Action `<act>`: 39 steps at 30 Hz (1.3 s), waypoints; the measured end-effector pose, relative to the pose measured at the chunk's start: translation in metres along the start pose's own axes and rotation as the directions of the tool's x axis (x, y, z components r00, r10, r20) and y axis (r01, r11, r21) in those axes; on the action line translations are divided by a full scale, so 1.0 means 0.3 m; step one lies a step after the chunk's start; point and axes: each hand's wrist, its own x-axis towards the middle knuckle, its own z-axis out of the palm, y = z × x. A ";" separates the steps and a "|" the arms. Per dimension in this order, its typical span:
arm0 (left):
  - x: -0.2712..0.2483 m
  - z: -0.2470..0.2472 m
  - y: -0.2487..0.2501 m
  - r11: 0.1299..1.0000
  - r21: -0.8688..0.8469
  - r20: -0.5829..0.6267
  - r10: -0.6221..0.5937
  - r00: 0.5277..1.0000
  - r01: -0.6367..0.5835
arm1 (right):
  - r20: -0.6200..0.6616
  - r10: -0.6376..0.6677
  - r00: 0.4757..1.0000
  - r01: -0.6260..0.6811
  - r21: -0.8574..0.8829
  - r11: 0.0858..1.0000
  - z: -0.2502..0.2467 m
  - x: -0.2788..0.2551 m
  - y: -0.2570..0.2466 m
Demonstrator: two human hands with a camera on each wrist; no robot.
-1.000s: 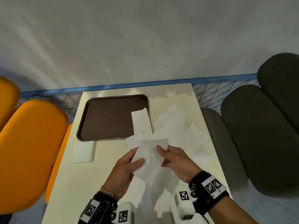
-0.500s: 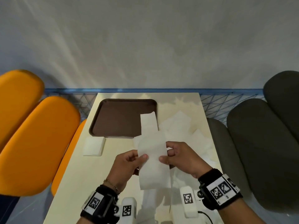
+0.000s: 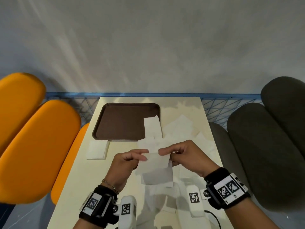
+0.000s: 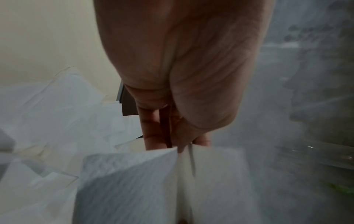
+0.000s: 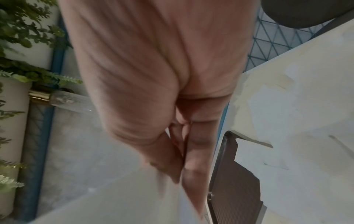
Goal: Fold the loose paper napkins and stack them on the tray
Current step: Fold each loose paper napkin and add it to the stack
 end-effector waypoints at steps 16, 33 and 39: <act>-0.065 -0.072 0.075 0.303 0.731 0.409 0.521 0.749 -0.611 | -0.410 0.076 0.909 -0.147 -0.145 0.978 0.248 0.085 -0.182; -0.025 -0.239 0.116 0.825 0.407 0.104 0.385 0.917 -0.392 | -0.209 0.044 0.977 -0.080 -0.167 0.983 0.292 -0.010 -0.254; -0.054 -0.272 0.177 0.951 0.169 0.175 0.229 0.957 -0.258 | -0.119 -0.236 0.964 0.161 -0.444 0.882 0.305 -0.081 -0.256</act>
